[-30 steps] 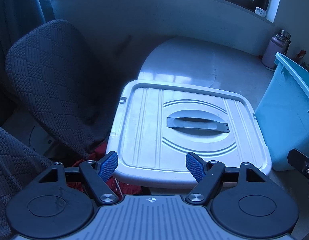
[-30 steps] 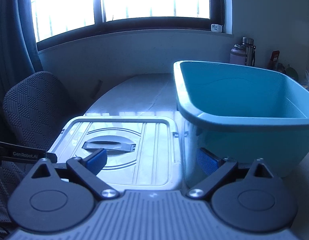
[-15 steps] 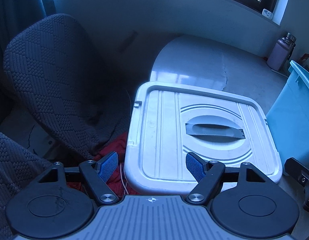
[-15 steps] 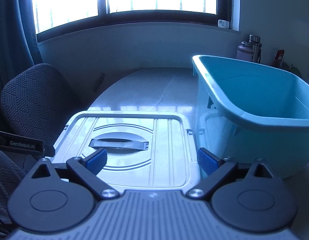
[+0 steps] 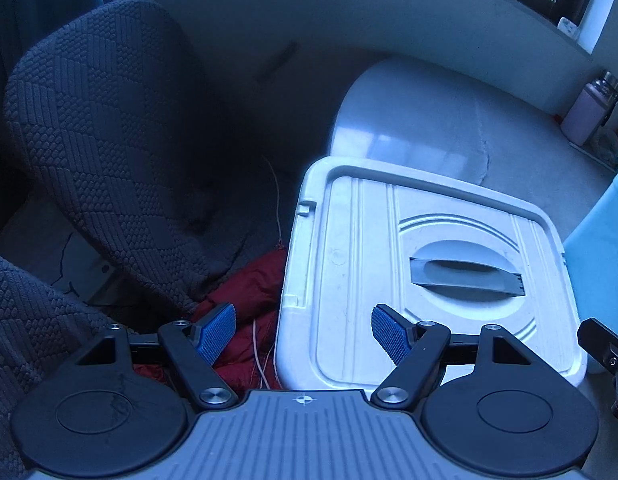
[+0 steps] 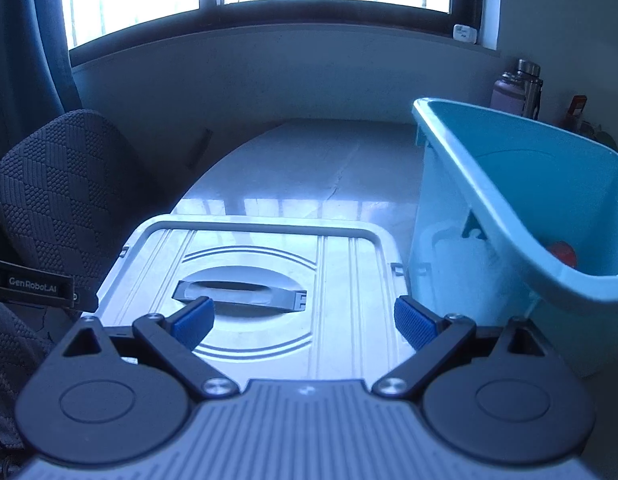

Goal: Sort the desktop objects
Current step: 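Grasp the white lid's edge with the left tool and lift it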

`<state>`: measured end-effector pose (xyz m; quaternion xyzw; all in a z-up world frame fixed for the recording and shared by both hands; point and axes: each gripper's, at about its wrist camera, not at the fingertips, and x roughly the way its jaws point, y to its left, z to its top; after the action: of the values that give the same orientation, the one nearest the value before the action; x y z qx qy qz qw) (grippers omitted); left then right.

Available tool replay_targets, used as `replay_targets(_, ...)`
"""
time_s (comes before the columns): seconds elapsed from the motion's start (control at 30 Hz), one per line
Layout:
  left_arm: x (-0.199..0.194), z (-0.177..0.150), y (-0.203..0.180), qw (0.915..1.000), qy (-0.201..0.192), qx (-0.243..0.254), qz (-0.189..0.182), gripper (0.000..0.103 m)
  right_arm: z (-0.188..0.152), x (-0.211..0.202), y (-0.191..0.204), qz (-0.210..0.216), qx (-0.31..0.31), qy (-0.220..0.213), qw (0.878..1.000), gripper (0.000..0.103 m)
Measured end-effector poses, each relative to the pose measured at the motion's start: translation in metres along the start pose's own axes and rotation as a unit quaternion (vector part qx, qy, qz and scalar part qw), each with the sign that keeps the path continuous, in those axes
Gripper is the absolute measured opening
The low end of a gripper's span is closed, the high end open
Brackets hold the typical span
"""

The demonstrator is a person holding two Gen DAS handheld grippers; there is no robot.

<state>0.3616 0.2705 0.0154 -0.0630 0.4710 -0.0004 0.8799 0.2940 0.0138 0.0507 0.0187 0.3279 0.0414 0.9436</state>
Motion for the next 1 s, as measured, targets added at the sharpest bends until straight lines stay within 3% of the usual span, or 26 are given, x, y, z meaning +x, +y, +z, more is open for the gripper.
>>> replay_targets(0.23, 0.036, 0.029, -0.003, 0.9980, 0.061, 0.015, -0.008, 0.077, 0.008, 0.018, 0.004, 0.005, 0.002, 0.016, 1.000, 0.097)
replay_targets(0.43, 0.073, 0.060, -0.008, 0.9903, 0.131, 0.019, -0.040, 0.077, 0.014, 0.027, 0.007, 0.009, 0.001, 0.023, 1.000, 0.097)
replay_targets(0.53, 0.086, 0.071, -0.005, 0.9857, 0.159, 0.004, -0.055, 0.089, 0.017, 0.030, 0.006, 0.008, 0.005, 0.024, 1.000, 0.097)
replay_targets(0.6, 0.092, 0.076, -0.004, 0.9827, 0.173, -0.003, -0.066, 0.090, 0.018, 0.031, 0.005, 0.004, 0.008, 0.027, 1.000, 0.097)
replay_targets(0.83, 0.103, 0.082, -0.004, 0.9778, 0.189, -0.012, -0.089, 0.099, 0.019, 0.039, 0.001, -0.001, 0.021, 0.039, 0.999, 0.097)
replay_targets(1.0, 0.108, 0.080, 0.001, 0.9737, 0.193, -0.047, -0.112, 0.103, 0.018, 0.042, 0.003, -0.004, 0.020, 0.044, 0.999, 0.097)
